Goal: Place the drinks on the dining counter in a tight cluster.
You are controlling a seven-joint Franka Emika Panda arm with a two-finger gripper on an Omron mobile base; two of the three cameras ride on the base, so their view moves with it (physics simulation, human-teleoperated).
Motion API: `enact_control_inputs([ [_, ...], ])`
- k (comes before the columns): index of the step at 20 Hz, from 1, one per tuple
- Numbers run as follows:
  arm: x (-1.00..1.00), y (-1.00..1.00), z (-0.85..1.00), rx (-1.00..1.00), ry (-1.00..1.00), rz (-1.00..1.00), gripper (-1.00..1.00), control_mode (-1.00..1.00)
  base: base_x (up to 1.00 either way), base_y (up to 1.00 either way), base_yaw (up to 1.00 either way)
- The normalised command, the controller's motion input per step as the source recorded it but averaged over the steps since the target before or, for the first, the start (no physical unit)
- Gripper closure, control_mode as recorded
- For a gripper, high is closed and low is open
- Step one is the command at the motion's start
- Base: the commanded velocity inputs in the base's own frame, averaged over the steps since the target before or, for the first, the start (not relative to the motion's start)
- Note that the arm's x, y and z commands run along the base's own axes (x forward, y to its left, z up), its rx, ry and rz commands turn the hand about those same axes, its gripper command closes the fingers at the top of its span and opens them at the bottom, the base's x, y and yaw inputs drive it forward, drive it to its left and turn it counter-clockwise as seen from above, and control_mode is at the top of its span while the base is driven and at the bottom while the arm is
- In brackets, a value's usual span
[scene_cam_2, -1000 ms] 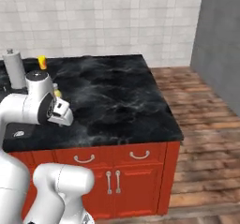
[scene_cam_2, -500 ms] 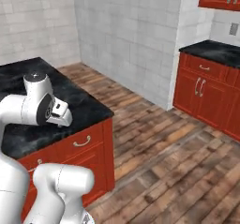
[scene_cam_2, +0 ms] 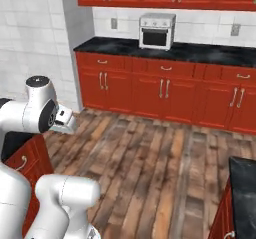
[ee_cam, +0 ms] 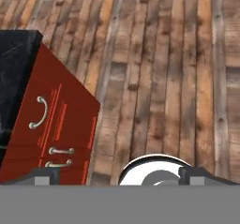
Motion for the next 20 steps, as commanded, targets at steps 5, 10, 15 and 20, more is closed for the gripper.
enact_control_inputs([
  [5,0.0,0.0,0.0,0.0,0.0,0.0,-1.0,1.0,0.08,0.14,-0.91],
  [10,0.0,0.0,0.0,0.0,0.0,0.0,-1.0,1.0,0.11,0.15,-0.91],
  [15,0.0,0.0,0.0,0.0,0.0,0.0,-1.0,1.0,0.12,0.16,-0.91],
  [20,0.0,0.0,0.0,0.0,0.0,0.0,-1.0,1.0,0.13,0.16,-0.9],
])
